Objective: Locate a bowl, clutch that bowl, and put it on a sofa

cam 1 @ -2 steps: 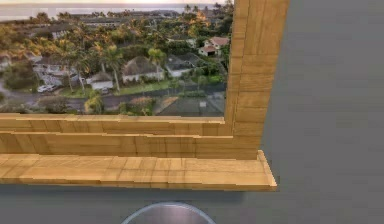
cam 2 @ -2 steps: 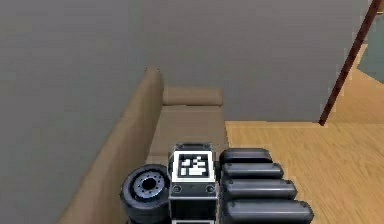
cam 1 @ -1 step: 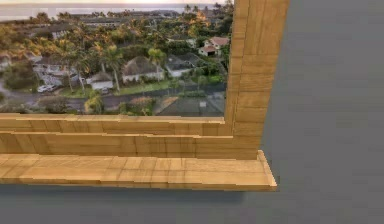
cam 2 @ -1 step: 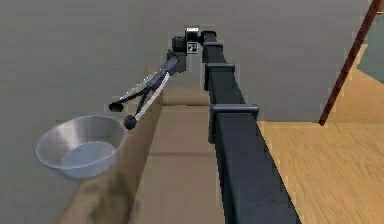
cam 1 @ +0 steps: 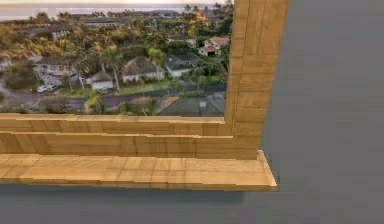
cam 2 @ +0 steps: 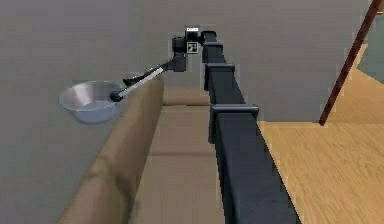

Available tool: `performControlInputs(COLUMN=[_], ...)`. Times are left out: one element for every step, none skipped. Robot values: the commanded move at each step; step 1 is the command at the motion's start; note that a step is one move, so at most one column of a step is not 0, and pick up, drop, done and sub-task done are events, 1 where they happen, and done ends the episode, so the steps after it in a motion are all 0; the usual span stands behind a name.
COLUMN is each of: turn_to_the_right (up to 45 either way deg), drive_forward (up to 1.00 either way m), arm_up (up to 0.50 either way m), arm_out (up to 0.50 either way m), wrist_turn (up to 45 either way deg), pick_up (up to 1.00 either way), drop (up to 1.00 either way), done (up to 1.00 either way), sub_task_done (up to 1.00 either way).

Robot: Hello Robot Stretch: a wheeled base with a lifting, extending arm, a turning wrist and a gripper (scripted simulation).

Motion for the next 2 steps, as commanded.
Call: performControlInputs(turn_to_the_right=[0.0,0.0], drive_forward=[0.00,0.00], arm_up=[0.00,0.00], arm_out=[0.00,0.00], wrist_turn=[45.0,45.0], pick_up=[0.00,0.00], drop=[0.00,0.00], done=[0.00,0.00], sub_task_done=[0.00,0.00])
